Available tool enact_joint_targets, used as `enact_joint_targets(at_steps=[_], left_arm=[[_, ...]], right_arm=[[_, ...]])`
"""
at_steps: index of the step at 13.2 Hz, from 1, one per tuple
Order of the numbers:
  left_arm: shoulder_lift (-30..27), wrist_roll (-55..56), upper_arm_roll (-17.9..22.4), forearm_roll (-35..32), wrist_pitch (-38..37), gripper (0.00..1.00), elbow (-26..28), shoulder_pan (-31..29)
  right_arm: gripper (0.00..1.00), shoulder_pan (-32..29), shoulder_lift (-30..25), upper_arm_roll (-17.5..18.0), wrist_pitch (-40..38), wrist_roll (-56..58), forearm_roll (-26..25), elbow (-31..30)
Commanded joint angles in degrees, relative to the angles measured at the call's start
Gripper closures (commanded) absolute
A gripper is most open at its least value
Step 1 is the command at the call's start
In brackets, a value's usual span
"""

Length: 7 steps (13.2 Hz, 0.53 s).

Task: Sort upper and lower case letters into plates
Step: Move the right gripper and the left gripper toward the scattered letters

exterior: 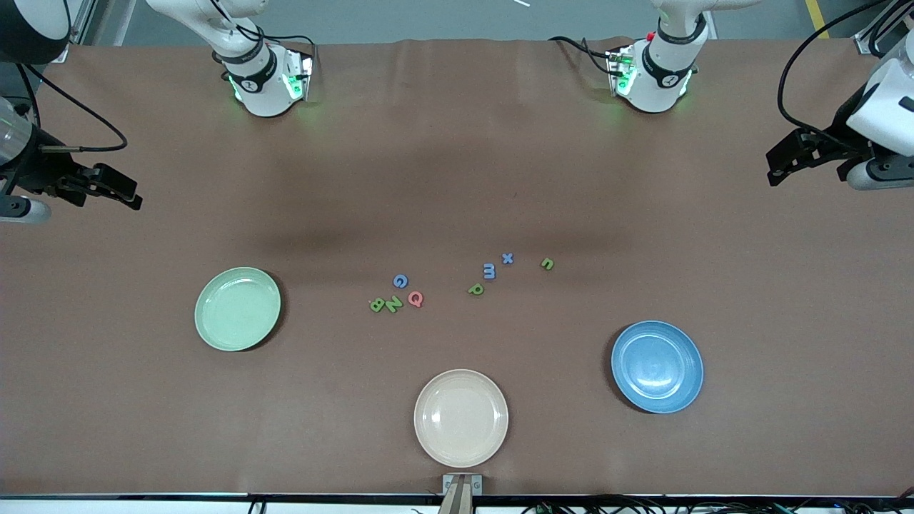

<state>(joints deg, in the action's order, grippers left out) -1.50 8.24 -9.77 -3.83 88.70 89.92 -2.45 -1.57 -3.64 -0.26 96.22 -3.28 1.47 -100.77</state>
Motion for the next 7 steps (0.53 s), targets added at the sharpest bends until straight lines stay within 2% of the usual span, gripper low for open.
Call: enact_joint_targets(at_steps=[1,3,4,6,7], left_arm=[[2.5,0.1,-2.4,-1.1,-0.3,0.00,-0.4,0.8],[2.6,1.0,-3.1,-0.2,3.2,0.00,3.7,0.9],[2.6,2.3,-5.2,0.5,5.8,0.00,6.6,0.5],[2.6,9.5,-8.6,0.6,11.6,0.00,12.4,0.6],[2.6,12.8,-10.3,0.7,15.1,0.00,15.4,0.6]], right_arm=[[0.00,0.7,0.1,-0.7,-0.7,0.3,0.1,0.6],[0.00,0.6,0.2,-0.7,-1.2,0.1,0.1,1.0],[0.00,0.5,0.5,-0.7,-1.3,-0.1,0.1,1.5],[0.00,0.8,3.7,-0.7,-0.7,0.0,-0.7,2.9],[0.00,0.6,7.0,-0.6,-0.5,-0.1,-0.5,4.2]])
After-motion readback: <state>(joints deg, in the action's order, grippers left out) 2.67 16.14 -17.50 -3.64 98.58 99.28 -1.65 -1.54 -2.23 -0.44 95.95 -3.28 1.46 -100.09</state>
